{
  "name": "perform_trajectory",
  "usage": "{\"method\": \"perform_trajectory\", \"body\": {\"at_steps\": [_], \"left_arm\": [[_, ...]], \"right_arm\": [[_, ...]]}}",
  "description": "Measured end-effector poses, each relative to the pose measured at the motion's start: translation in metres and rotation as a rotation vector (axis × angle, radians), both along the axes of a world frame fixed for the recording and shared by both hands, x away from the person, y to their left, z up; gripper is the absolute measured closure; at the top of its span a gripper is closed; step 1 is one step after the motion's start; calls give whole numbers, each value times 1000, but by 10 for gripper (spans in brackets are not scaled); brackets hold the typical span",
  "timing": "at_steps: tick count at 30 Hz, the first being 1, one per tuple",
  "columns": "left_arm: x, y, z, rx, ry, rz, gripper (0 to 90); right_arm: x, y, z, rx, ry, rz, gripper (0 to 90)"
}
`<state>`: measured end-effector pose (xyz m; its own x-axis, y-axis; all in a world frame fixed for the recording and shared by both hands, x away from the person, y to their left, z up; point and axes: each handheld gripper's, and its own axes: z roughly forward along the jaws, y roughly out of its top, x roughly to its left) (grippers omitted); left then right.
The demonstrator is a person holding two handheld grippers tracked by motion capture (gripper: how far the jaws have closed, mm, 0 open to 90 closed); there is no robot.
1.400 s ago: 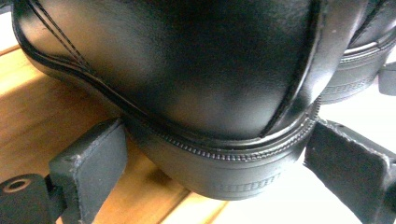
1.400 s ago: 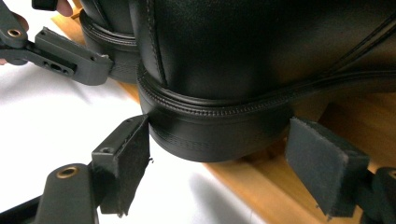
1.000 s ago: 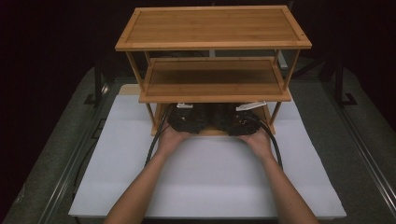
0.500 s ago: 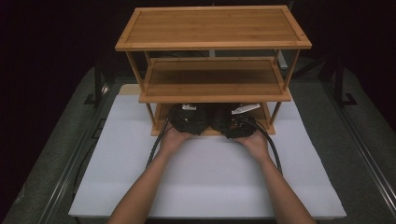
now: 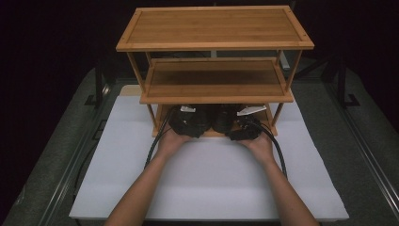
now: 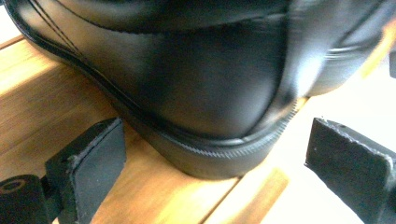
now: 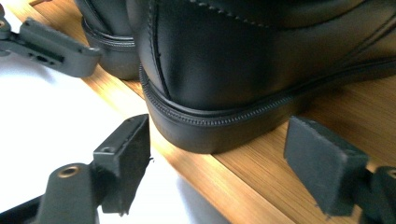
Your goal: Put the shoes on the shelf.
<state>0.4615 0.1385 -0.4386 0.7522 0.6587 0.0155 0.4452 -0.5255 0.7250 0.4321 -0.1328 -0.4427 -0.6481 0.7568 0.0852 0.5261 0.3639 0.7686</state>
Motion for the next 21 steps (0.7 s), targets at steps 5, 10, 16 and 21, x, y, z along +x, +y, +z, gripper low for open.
{"method": "perform_trajectory", "body": {"at_steps": [5,10,16,21], "left_arm": [[-13,6,7,-35,4,15,48],[-24,18,12,-43,0,-4,48],[-40,32,17,-32,-18,-20,48],[-59,46,21,-28,-24,-19,48]], "right_arm": [[-6,-6,4,30,6,-3,171],[-16,-15,8,23,11,-38,127],[-33,-31,13,21,-5,-57,94],[-51,-46,16,22,-26,-67,93]]}}
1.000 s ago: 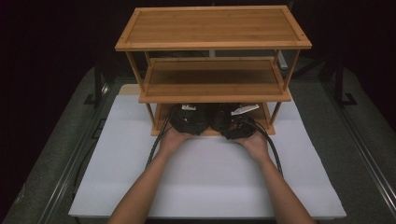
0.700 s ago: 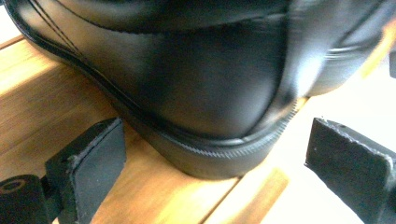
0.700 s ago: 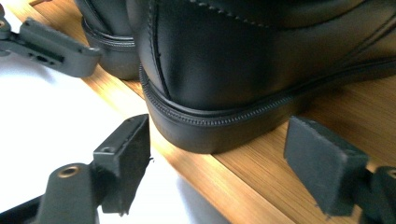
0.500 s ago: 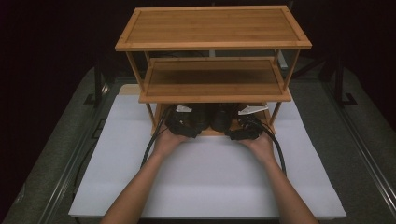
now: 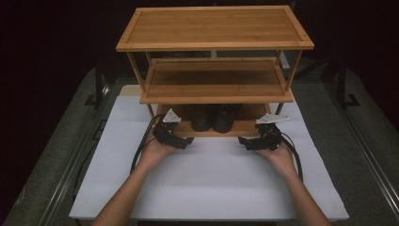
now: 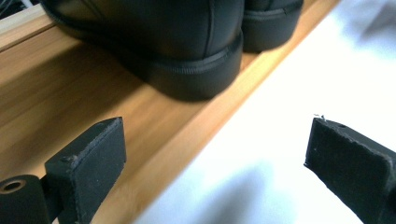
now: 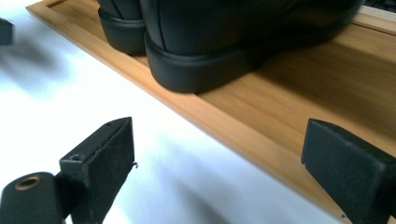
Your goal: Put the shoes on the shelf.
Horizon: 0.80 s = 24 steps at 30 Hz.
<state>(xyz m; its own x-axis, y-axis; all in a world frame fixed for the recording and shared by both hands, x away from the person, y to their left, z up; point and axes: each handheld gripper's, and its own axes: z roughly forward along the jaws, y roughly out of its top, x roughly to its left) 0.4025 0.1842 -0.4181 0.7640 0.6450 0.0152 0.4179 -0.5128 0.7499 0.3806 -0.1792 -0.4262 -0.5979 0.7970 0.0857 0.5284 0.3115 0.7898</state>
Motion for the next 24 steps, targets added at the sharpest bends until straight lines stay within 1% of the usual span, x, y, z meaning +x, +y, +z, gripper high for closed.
{"method": "perform_trajectory", "body": {"at_steps": [3,6,7,8,9,12,13,16,17,18,20,21,22,23,24], "left_arm": [[-12,11,1,9,-3,1,48],[-25,24,1,17,10,6,48],[-32,30,1,12,11,12,48],[-35,33,1,8,12,19,48],[-41,38,1,10,13,25,48],[-54,53,0,26,10,36,48],[-58,58,0,24,8,41,48],[-72,74,0,36,4,58,49],[-78,82,0,31,7,68,49],[-80,84,0,26,9,73,49],[-89,94,-1,17,11,83,49],[-95,100,-3,26,7,88,49],[-97,102,-3,31,8,90,49],[-103,107,-5,40,6,99,49],[-106,110,-5,44,7,101,49]], "right_arm": [[-11,-10,1,-1,-9,-11,93],[-22,-20,0,-6,-16,-25,93],[-26,-23,0,-6,-9,-29,93],[-30,-28,0,-11,-19,-28,92],[-33,-30,0,-10,-17,-29,93],[-43,-38,0,-28,-9,-39,88],[-47,-41,0,-29,-14,-43,89],[-60,-52,-2,-27,-18,-52,89],[-63,-54,-3,-25,-16,-57,89],[-70,-59,-4,-26,-12,-62,89],[-76,-64,-5,-22,-7,-69,89],[-80,-67,-6,-27,-3,-74,89],[-86,-72,-8,-33,-1,-83,89],[-93,-77,-10,-41,3,-94,89],[-93,-77,-10,-41,3,-94,89]]}}
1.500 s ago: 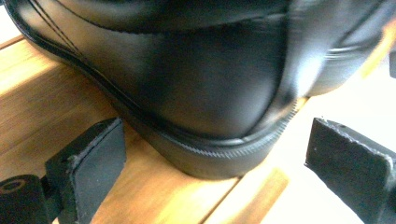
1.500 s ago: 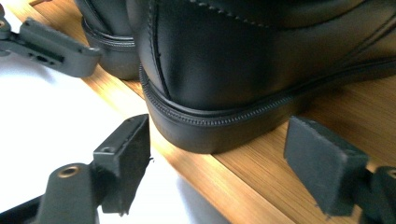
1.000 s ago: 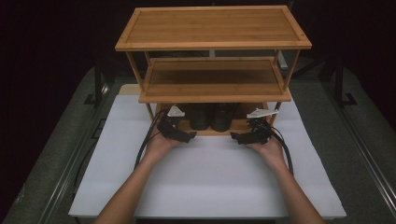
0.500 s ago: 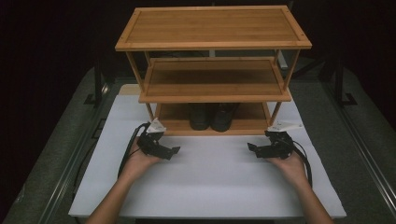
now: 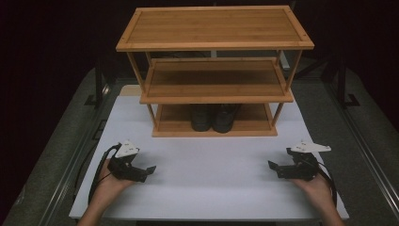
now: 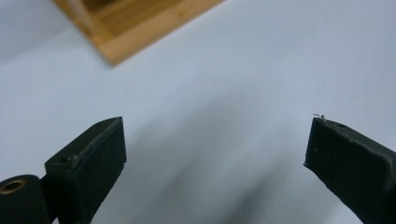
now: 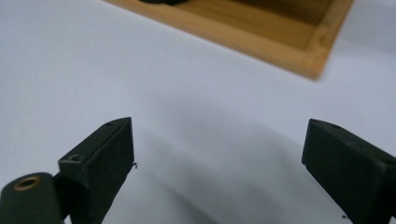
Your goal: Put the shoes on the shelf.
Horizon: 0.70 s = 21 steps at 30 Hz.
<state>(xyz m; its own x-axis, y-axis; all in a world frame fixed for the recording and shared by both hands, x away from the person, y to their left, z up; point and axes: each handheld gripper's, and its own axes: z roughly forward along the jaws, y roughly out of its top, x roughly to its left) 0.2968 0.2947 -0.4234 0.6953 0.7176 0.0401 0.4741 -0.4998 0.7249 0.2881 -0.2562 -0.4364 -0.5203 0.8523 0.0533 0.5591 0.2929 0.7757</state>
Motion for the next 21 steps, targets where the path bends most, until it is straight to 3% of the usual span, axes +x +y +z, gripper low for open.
{"method": "perform_trajectory", "body": {"at_steps": [8,12,13,17,21], "left_arm": [[-26,30,-10,35,-11,58,48],[-34,42,-14,31,-2,83,47],[-36,45,-15,30,-5,94,9],[-40,53,-23,50,6,114,0],[-40,56,-26,31,21,117,0]], "right_arm": [[-23,-21,-10,-32,27,-46,89],[-33,-32,-16,-63,44,-73,89],[-36,-36,-18,-72,50,-86,88],[-37,-40,-19,-80,63,-104,75],[-37,-39,-20,-92,81,-105,73]]}}
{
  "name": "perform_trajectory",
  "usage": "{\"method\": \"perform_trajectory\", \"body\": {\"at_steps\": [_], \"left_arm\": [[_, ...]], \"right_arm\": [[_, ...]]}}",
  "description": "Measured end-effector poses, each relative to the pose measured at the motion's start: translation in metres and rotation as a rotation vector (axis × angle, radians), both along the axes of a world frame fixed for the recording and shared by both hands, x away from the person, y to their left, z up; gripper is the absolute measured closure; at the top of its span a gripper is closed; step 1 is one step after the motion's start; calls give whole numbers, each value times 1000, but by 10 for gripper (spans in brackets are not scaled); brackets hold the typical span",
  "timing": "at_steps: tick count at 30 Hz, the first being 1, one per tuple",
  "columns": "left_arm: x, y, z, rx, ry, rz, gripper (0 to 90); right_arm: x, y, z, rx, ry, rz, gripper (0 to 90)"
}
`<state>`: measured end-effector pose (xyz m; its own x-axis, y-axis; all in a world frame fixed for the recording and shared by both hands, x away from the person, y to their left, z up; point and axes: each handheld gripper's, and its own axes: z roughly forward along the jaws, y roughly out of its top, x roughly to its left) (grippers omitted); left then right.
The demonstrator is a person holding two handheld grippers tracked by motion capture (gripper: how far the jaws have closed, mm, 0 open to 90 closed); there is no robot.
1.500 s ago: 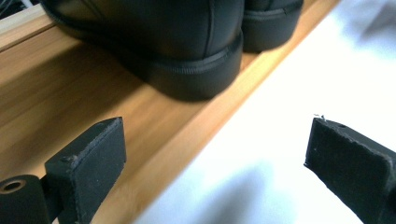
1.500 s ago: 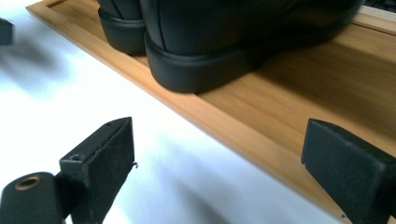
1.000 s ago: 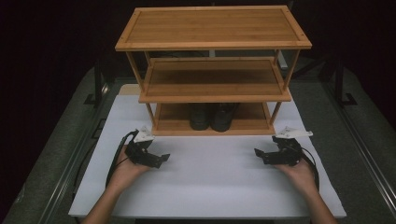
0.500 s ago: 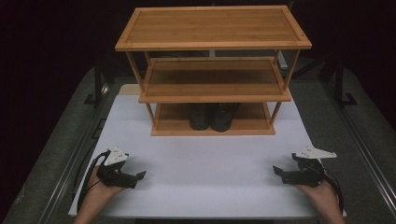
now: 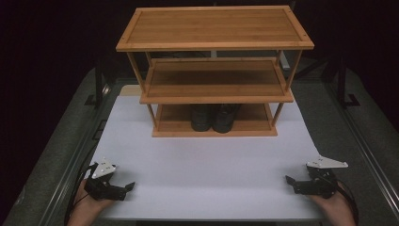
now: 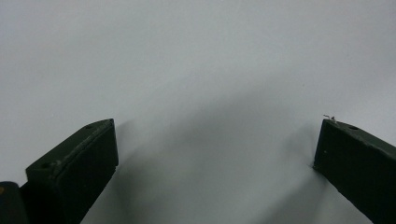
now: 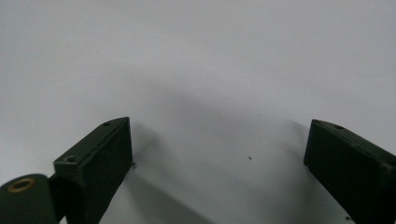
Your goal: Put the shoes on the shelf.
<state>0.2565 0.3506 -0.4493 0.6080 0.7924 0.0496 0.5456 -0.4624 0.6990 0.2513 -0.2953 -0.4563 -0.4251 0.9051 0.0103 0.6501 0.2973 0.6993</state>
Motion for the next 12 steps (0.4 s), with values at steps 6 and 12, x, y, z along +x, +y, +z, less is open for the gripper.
{"method": "perform_trajectory", "body": {"at_steps": [6,12], "left_arm": [[2,1,-1,-15,18,1,0],[2,1,-1,-16,18,3,0]], "right_arm": [[0,-1,-1,7,1,-1,72],[0,-1,-1,6,0,-1,72]]}}
